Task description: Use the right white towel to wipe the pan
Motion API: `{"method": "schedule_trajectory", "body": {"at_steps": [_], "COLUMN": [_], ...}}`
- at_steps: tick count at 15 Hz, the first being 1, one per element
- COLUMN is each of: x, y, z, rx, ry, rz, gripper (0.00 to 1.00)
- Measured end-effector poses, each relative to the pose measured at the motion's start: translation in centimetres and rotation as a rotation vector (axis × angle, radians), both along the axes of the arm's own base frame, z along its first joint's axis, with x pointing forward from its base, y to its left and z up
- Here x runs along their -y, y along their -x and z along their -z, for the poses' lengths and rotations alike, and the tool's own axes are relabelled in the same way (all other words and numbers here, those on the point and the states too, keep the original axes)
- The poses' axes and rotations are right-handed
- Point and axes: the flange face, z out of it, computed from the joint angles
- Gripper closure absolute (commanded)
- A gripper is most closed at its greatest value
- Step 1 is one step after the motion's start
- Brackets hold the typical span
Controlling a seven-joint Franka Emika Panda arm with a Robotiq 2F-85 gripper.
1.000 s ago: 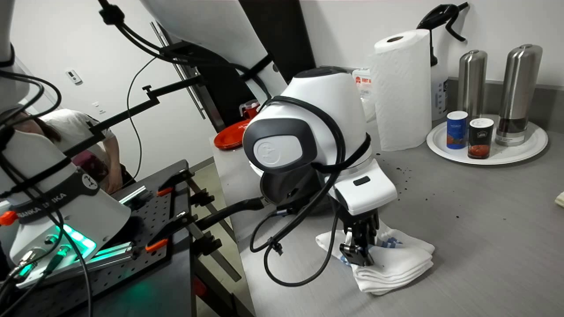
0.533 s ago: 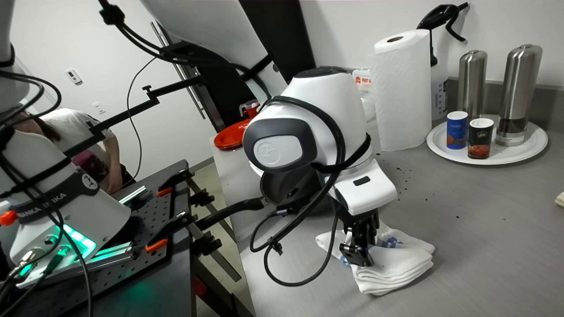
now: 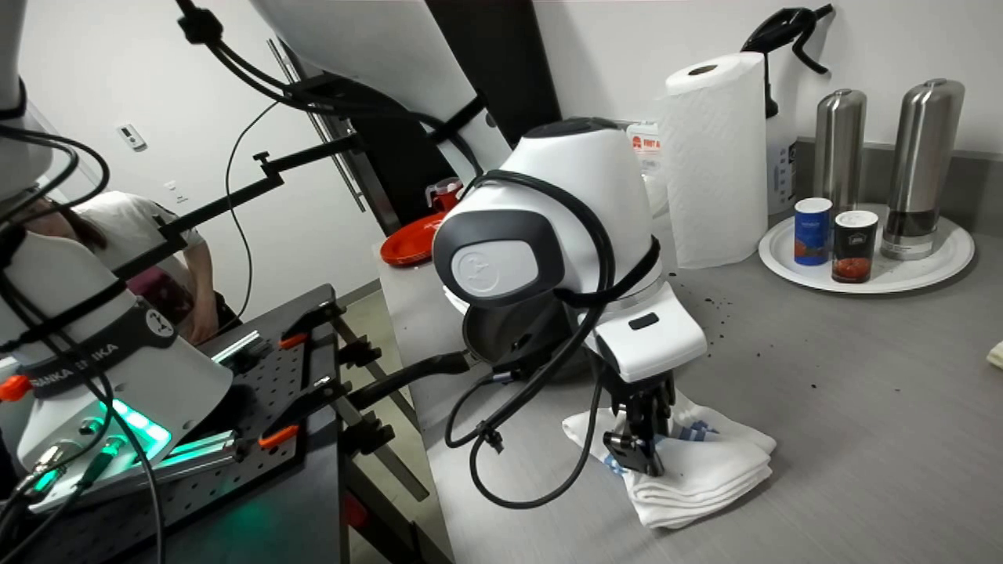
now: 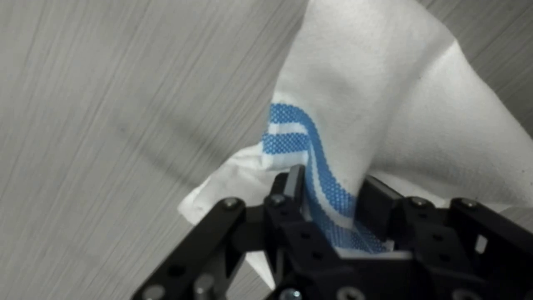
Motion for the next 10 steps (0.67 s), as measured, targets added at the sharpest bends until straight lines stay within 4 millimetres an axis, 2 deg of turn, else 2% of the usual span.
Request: {"method": "schedule_trajectory", "body": {"at_steps": [1,4,6,8,9,10], "x": [0.0,0.01,0.0,-0.02,-0.04,-0.04], "y": [0.0,-0.01,-0.03,-0.05,-0.04,-0.01], "z": [0.0,-0.01,-0.01,-0.01,0.02,0.07], "rx": [0.0,0.001,0.003,0.004,0.004,0.003], "ry": [0.0,-0.001,-0.001,-0.002,-0.003,-0.003], "rz": [0.001,0.003,0.006,0.008,0.009,0.01], "gripper": [0.59,0.53,0.43,0.37,0.47,0.67]}}
